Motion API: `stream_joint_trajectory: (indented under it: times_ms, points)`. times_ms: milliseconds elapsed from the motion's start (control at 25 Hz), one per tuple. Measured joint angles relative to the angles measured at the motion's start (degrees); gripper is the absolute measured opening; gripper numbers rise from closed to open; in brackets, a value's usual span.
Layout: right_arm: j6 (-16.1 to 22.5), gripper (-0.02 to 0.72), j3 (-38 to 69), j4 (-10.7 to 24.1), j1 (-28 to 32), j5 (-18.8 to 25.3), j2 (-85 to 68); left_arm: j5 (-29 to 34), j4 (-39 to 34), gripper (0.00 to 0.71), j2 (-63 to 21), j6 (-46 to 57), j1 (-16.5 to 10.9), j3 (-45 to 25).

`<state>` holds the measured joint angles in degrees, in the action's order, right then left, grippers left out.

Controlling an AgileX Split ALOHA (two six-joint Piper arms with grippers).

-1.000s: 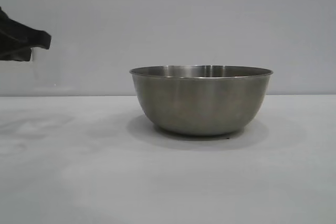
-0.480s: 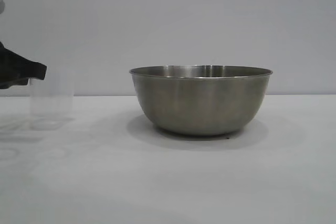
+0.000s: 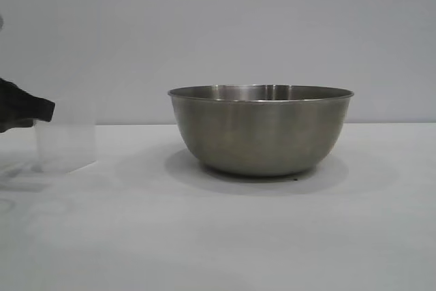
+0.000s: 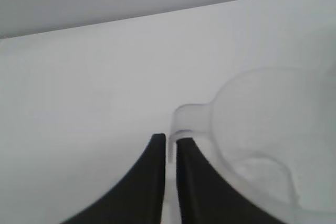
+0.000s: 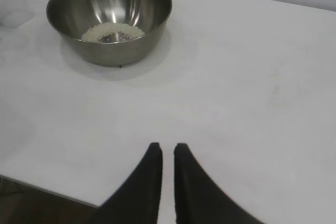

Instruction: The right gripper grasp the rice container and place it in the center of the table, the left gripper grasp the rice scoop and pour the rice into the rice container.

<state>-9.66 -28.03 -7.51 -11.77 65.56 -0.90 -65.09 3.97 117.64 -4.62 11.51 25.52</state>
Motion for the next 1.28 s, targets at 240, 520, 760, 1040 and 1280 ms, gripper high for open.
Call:
stream_joint_trajectory:
  times_ms: [240,520,760,1040,1280]
  points:
    - [0.0,0.055,0.0,0.0,0.0,0.0,0.0,0.0,-1.3,0.229,-4.3,3.7,-0.1,-6.1]
    - [0.0,0.055,0.0,0.0,0.0,0.0,0.0,0.0,-5.4,0.229,-22.8,5.0,-0.1,-10.3]
    - [0.0,0.055,0.0,0.0,0.0,0.0,0.0,1.9,-6.4,0.229,-41.6,5.8,-0.1,-12.3]
    - [0.0,0.055,0.0,0.0,0.0,0.0,0.0,22.3,-6.1,0.229,-59.9,1.9,-0.1,-12.7]
    - [0.0,0.055,0.0,0.0,0.0,0.0,0.0,44.5,0.6,0.229,-75.3,-5.9,-2.6,-10.7]
